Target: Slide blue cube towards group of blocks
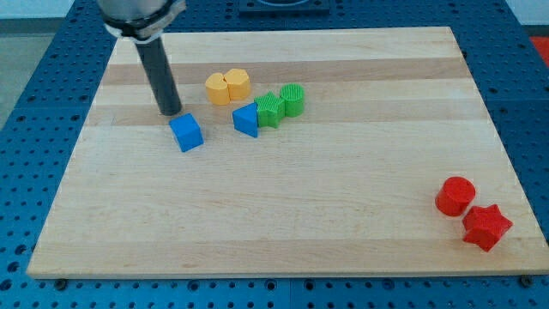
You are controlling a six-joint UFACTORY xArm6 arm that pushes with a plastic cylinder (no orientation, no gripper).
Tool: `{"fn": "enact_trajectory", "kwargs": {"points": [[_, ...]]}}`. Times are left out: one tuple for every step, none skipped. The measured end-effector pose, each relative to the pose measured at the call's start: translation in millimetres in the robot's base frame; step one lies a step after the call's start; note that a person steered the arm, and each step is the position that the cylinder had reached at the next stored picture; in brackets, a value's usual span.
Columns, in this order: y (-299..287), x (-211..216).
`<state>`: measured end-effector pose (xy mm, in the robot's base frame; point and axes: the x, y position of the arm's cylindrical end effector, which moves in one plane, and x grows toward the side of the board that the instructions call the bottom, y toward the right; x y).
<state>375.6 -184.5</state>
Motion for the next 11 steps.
{"fn": "enact_trajectory", "kwargs": {"points": [[-10,44],[7,87],[35,80],[68,70],[103,52],[109,53],[94,73],[59,81],[37,77],[40,38],[61,35]]}}
